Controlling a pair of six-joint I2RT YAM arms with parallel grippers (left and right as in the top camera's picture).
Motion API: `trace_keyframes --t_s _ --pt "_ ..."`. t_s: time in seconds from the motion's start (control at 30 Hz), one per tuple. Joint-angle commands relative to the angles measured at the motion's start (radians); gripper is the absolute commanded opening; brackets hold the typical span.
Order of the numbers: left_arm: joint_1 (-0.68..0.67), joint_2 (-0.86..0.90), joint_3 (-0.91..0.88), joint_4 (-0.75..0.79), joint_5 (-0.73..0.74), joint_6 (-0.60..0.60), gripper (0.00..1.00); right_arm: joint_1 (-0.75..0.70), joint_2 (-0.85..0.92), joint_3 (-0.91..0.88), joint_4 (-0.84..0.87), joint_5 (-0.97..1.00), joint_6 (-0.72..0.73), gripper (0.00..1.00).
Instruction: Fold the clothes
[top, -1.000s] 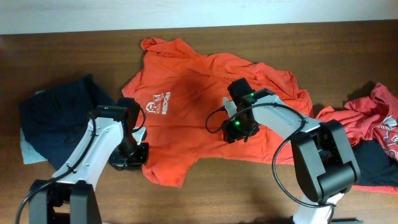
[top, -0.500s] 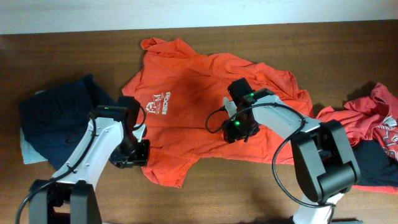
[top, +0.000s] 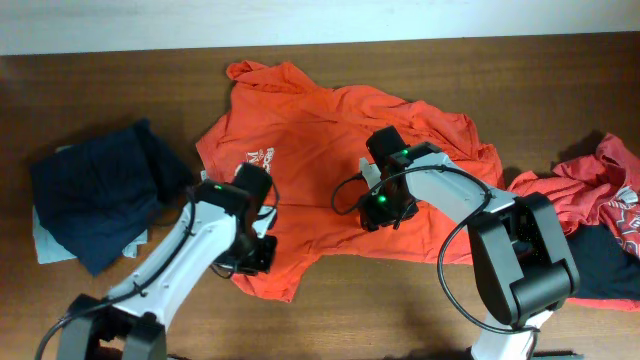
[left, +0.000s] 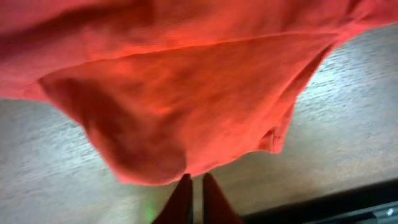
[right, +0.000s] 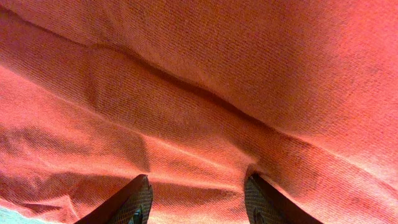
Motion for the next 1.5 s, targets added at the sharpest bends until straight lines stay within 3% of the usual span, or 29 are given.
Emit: trace_keyframes --t_s 0.0,0.1,0.17,0.27,0.37,0.47,0.5,0.57,0.6,0.63,0.77,1.03,1.07,1.17,1.23,1.47 --pt "-0.044 -0.019 -0.069 0.037 -0.022 -0.063 0.16 0.003 0.013 -0.003 -0.005 0.027 0.007 0.54" --pt "-0.062 -0.019 -0.138 0.101 -0.022 -0.077 0.24 0.003 0.013 -0.003 -0.004 0.027 0.007 0.54" --pt "-0.062 -0.019 -0.172 0.183 -0.003 -0.095 0.41 0.003 0.013 -0.003 -0.003 0.027 0.007 0.54" --pt "-0.062 -0.019 -0.173 0.230 -0.004 -0.095 0.59 0.003 0.013 -0.003 -0.003 0.027 0.007 0.54" --pt "-0.059 -0.019 -0.173 0.277 -0.003 -0.119 0.67 0.003 0.013 -0.003 -0.003 0.027 0.007 0.54" --pt "-0.059 -0.018 -0.173 0.296 -0.003 -0.148 0.67 0.003 0.013 -0.003 -0.004 0.027 0.007 0.54" --pt "-0.059 -0.018 -0.173 0.296 -0.003 -0.154 0.61 0.003 0.013 -0.003 -0.004 0.027 0.007 0.54" --pt "-0.059 -0.018 -0.173 0.296 0.007 -0.154 0.32 0.003 0.013 -0.003 -0.004 0.027 0.007 0.54" --pt "-0.060 -0.018 -0.173 0.296 0.026 -0.154 0.02 0.003 0.013 -0.003 -0.004 0.027 0.007 0.54" --pt "-0.060 -0.019 -0.173 0.296 0.044 -0.155 0.00 0.003 0.013 -0.003 -0.004 0.027 0.007 0.54" --pt "-0.060 -0.019 -0.127 0.246 0.167 -0.154 0.00 0.003 0.013 -0.003 -0.004 0.027 0.007 0.54" --pt "-0.060 -0.019 0.058 -0.055 0.213 -0.155 0.00 0.003 0.013 -0.003 -0.006 0.027 0.007 0.54" --pt "-0.060 -0.019 0.059 -0.069 0.215 -0.156 0.02 0.003 0.013 -0.003 -0.006 0.027 0.007 0.54" --pt "-0.060 -0.019 0.058 -0.092 0.215 -0.166 0.21 0.003 0.013 -0.003 -0.003 0.027 0.007 0.54" --pt "-0.060 -0.019 0.058 -0.092 0.216 -0.170 0.40 0.003 0.013 -0.003 -0.002 0.027 0.007 0.54" --pt "-0.060 -0.019 0.058 -0.095 0.211 -0.169 0.47 0.003 0.013 -0.003 -0.001 0.027 0.007 0.54"
